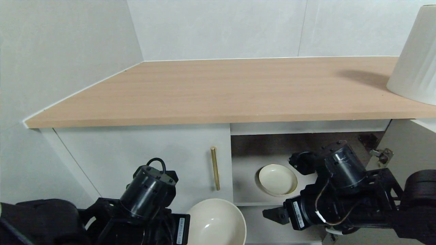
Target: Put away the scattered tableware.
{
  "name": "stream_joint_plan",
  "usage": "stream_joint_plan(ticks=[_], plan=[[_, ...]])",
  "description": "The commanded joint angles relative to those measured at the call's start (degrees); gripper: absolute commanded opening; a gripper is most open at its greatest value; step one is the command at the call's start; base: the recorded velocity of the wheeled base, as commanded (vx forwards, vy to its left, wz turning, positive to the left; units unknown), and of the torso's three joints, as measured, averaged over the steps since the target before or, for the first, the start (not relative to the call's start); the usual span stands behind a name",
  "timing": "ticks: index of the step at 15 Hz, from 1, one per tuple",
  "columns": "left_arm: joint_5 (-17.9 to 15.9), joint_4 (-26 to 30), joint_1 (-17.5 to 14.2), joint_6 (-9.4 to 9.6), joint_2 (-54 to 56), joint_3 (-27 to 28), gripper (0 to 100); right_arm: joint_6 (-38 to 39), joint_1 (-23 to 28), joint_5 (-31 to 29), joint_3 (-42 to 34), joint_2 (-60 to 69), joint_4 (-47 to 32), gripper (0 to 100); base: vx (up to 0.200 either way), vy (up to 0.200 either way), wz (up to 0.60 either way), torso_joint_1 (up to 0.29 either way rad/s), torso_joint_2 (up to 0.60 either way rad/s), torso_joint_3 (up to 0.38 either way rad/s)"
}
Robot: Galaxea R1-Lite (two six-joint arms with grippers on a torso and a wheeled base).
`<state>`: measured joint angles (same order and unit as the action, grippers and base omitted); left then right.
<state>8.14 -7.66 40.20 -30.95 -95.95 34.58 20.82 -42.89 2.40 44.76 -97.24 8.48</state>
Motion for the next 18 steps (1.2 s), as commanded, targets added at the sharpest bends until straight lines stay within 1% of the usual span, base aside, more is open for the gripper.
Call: stream_joint_plan(ticks=[1,3,5,7,9,11,15,18], plan=[[0.03,-0.25,2.42,-0.07,-2.75,1.36,0,0.01,-3.52,0.41,-0.38,2.76,-1.19,100,0.000,0.000,0.00,0.000,0.00,0.000],[0.12,-0.25,3.92,0.01,-3.10,1.71,0,0.01,-5.01,0.41,-0.82,1.27,-1.19,100,0.000,0.000,0.00,0.000,0.00,0.000],[1.61,-0.25,5.15,0.01,-2.92,1.80,0,0.01,-5.72,0.06,-0.99,-0.93,-1.19,100,0.000,0.000,0.00,0.000,0.00,0.000],[2.84,-1.66,6.11,0.01,-2.49,1.80,0,0.10,-5.80,-0.29,-0.82,-3.65,-0.93,100,0.000,0.000,0.00,0.000,0.00,0.000],[4.43,-2.63,6.47,0.01,-1.78,1.80,0,0.18,-5.80,-0.29,-0.55,-4.62,-0.75,100,0.000,0.000,0.00,0.000,0.00,0.000],[4.51,-2.72,7.26,0.01,-1.61,1.71,0,0.36,-5.72,-0.38,-0.12,-4.80,-0.57,100,0.000,0.000,0.00,0.000,0.00,0.000],[4.60,-2.72,7.52,-0.07,-1.34,1.71,0,0.98,-5.37,-1.79,1.12,-6.38,0.39,100,0.000,0.000,0.00,0.000,0.00,0.000],[4.60,-2.72,7.70,-0.07,-1.43,1.63,0,2.82,-5.28,-2.31,1.47,-6.99,1.36,100,0.000,0.000,0.00,0.000,0.00,0.000]])
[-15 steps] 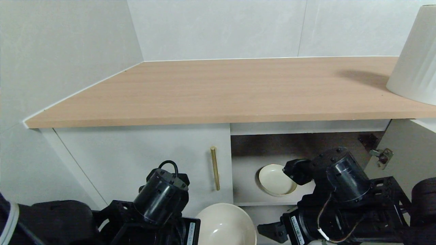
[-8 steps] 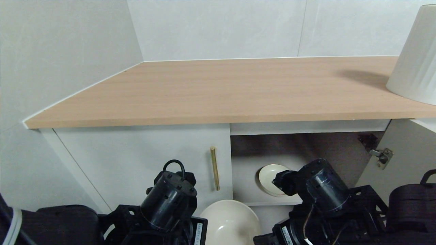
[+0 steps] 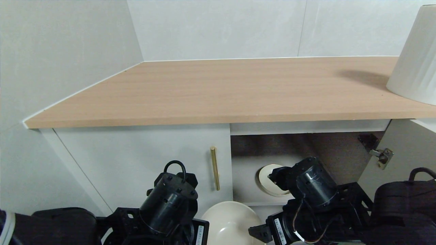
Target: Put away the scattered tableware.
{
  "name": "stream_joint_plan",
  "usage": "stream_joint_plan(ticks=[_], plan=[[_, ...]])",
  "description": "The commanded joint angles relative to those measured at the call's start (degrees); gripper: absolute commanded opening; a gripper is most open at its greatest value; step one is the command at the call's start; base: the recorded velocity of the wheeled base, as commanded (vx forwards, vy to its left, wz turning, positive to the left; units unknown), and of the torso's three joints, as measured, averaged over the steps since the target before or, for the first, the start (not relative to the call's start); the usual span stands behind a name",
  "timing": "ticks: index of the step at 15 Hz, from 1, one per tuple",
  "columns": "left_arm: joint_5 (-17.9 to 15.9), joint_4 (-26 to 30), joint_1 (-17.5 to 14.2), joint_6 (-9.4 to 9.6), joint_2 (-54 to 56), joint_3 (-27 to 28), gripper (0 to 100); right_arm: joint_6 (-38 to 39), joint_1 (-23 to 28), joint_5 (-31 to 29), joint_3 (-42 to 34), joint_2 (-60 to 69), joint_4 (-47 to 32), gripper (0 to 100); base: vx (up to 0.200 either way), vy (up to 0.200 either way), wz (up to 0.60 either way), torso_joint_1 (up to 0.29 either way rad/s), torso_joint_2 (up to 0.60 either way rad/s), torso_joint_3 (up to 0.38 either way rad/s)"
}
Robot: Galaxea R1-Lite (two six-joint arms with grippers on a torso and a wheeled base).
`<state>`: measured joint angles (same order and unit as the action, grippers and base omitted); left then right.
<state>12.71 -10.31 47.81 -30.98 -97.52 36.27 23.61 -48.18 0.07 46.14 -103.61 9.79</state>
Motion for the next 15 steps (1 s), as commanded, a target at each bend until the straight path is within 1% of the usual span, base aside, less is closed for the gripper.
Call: stream_joint_plan(ticks=[1,2,3,15], plan=[[0.03,-0.06,0.18,-0.05,0.14,-0.06,0,0.03,0.10,0.01,0.18,-0.72,0.05,100,0.000,0.000,0.00,0.000,0.00,0.000],[0.03,-0.06,0.18,0.04,0.14,-0.06,0,0.03,0.10,0.01,0.18,-0.72,0.05,100,0.000,0.000,0.00,0.000,0.00,0.000],[0.03,-0.06,0.26,0.04,0.05,-0.14,0,0.03,0.10,0.01,0.18,-0.72,0.05,0,0.000,0.000,0.00,0.000,0.00,0.000],[0.03,0.03,0.26,-0.05,-0.03,-0.14,0,0.03,0.10,0.01,0.09,-0.72,0.05,0,0.000,0.000,0.00,0.000,0.00,0.000]])
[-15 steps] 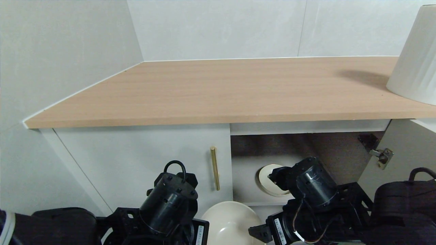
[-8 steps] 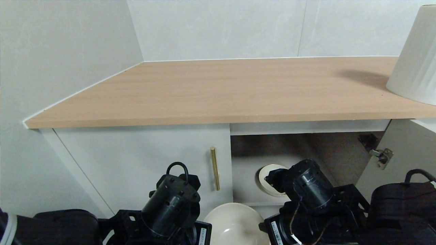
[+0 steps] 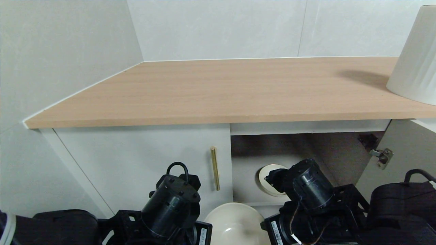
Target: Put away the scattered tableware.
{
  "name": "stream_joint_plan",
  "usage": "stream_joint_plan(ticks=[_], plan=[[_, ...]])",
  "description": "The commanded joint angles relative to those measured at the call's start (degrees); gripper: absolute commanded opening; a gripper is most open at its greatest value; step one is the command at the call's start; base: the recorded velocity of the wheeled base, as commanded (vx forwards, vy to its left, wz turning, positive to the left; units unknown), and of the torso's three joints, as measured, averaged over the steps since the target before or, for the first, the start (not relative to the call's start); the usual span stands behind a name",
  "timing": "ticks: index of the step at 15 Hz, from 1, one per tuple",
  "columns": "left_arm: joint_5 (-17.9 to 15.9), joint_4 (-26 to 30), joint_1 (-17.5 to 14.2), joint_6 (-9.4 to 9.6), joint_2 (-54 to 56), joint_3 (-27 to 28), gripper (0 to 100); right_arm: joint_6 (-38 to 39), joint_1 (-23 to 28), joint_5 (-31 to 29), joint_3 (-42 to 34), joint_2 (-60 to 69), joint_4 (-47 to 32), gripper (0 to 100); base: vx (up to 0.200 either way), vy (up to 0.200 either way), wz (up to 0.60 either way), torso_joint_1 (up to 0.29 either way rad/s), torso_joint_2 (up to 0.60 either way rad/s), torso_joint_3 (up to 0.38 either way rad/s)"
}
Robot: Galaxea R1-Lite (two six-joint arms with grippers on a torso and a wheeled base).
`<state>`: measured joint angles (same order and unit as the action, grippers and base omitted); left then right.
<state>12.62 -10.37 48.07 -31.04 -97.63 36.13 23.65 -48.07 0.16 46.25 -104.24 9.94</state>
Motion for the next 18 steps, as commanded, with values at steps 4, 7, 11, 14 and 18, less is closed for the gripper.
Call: stream_joint_plan(ticks=[4,7,11,14,18], plan=[[0.13,0.00,0.01,-0.08,-0.19,-0.01,100,-0.01,-0.01,-0.07,-0.02,-0.08,-0.09,0,0.000,0.000,0.00,0.000,0.00,0.000],[0.13,0.00,0.01,-0.25,-0.19,0.17,100,-0.01,-0.01,-0.16,-0.02,-0.17,-0.09,0,0.000,0.000,0.00,0.000,0.00,0.000],[0.13,0.00,-0.08,-0.25,0.08,0.25,100,-0.27,1.05,-3.23,0.07,-1.31,-0.27,0,0.000,0.000,0.00,0.000,0.00,0.000],[0.21,0.00,-0.17,-0.34,0.25,0.25,100,-0.71,3.59,-5.87,-0.28,-2.11,-0.62,0,0.000,0.000,0.00,0.000,0.00,0.000],[0.57,0.00,-0.34,-0.34,0.43,0.25,100,-0.01,8.52,-8.68,-0.90,-2.81,-0.53,0,0.000,0.000,0.00,0.000,0.00,0.000]])
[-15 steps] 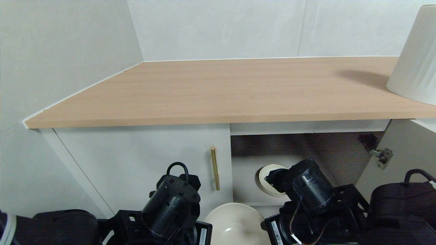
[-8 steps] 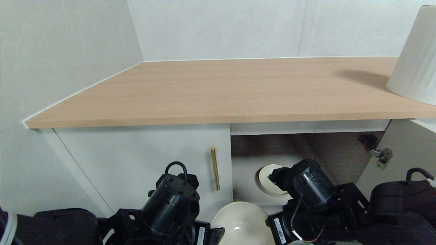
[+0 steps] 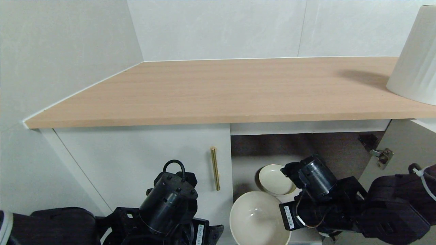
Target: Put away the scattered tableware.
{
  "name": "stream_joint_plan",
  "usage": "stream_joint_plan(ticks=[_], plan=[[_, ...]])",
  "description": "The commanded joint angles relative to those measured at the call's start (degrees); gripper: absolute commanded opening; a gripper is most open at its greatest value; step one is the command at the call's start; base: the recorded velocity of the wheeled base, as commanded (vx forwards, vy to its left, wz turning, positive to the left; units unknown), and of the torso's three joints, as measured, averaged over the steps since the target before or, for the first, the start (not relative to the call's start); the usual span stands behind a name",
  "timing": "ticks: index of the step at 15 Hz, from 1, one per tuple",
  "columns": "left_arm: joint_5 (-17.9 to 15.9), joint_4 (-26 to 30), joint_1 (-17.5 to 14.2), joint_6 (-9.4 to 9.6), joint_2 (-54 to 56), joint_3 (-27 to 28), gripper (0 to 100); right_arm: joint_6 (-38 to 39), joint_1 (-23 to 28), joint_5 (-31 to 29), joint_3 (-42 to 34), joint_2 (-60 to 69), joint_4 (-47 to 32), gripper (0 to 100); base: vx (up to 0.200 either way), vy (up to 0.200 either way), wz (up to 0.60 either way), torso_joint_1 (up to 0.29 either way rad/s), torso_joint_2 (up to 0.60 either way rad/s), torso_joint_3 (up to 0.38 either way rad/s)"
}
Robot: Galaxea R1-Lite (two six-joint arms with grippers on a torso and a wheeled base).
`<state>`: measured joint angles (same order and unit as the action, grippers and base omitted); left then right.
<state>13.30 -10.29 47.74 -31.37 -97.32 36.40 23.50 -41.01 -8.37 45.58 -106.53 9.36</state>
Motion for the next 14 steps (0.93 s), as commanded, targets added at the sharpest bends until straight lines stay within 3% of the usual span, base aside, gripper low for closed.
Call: stream_joint_plan(ticks=[1,6,14], plan=[[0.41,-0.08,-0.10,-0.01,0.11,-0.01,100,0.31,4.89,-0.41,0.12,-1.66,0.22,0,0.000,0.000,0.00,0.000,0.00,0.000],[0.50,0.01,-0.19,-0.10,0.11,0.07,100,11.92,10.60,-1.47,6.63,-7.02,0.48,0,0.000,0.000,0.00,0.000,0.00,0.000],[0.50,0.01,-0.19,-0.10,0.02,0.07,100,19.39,14.55,-6.83,13.31,-13.17,1.98,0,0.000,0.000,0.00,0.000,0.00,0.000]])
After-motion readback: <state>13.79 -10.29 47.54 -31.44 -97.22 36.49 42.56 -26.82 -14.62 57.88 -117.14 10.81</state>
